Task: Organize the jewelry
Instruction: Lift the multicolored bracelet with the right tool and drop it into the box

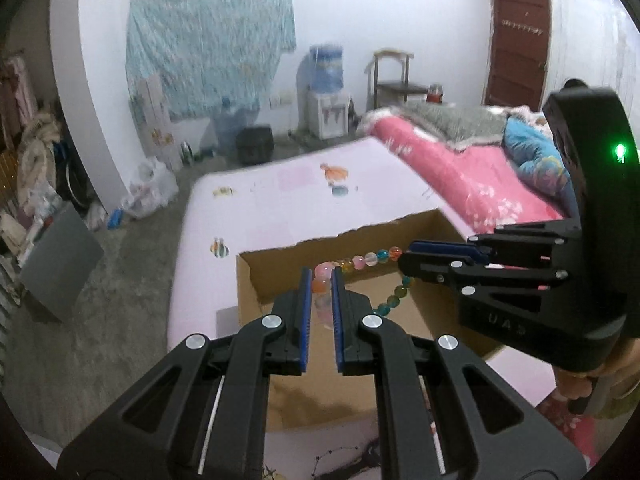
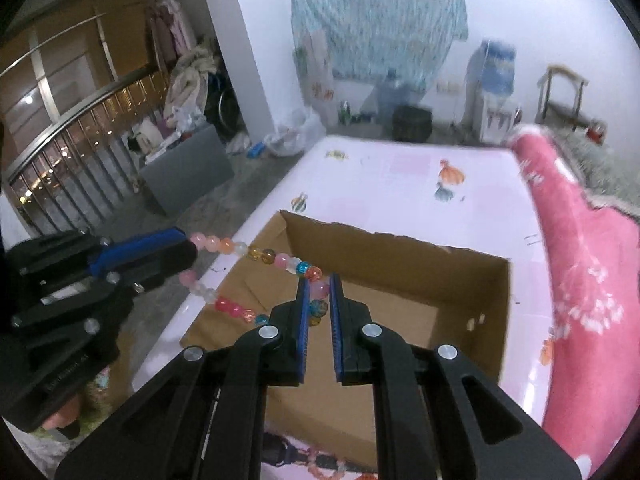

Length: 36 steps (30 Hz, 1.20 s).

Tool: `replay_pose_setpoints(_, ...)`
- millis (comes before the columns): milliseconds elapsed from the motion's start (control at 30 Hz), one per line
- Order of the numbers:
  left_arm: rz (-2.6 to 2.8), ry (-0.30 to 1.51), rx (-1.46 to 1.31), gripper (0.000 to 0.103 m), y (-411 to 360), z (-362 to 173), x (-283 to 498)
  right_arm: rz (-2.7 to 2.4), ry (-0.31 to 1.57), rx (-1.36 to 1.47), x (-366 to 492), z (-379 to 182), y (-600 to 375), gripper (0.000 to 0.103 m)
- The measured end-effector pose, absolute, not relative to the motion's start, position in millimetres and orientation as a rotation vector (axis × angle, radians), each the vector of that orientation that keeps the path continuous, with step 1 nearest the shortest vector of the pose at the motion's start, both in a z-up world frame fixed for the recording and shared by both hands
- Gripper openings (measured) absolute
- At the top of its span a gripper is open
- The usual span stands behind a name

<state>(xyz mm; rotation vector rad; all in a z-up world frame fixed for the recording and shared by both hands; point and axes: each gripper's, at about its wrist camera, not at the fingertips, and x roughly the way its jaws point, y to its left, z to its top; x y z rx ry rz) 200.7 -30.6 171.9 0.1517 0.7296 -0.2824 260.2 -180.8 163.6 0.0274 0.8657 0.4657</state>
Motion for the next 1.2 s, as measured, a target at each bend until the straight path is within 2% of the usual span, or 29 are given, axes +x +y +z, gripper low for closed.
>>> replay_pose_setpoints(167,-0.283,0.89,0.143,0.009,-29,128,256,0.509,1.072,0.056,314,117,-173,0.01)
replay_pose_setpoints(400,-0.266,1.098,0.185,0.009,-33,65,311,0.491,1.266,0.018,359,58,-163,0.01)
replay_pose_setpoints(667,-0.264,1.202,0.245,0.011,-40,35,330,0.448,1.35,0.028,385,22,-168,0.011)
replay_pose_setpoints(767,-0.259,1.178,0.227,0.019,-38,41,328,0.443,1.333,0.032,384,23,-172,0.015)
replay_pose_setpoints(833,-0.253,1.153,0.216,0.025,-35,49,324,0.421,1.287,0.009,380,32,-173,0.026)
replay_pose_setpoints(1000,-0.25,1.032,0.207,0.043,-25,85,295,0.401,1.164,-0.014,359,73,-179,0.036)
replay_pose_setpoints(1067,-0.247,0.962,0.197,0.051,-17,107,272,0.397,1.088,-0.008,341,99,-186,0.045)
replay_pose_setpoints(1133,-0.239,0.888,0.185,0.067,-4,128,243,0.388,0.996,-0.017,319,126,-192,0.056)
replay_pose_setpoints(1167,-0.232,0.857,0.18,0.069,2,135,230,0.387,0.953,-0.026,306,139,-193,0.06)
replay_pose_setpoints(1200,-0.228,0.838,0.177,0.075,6,141,221,0.383,0.894,-0.032,285,156,-197,0.068)
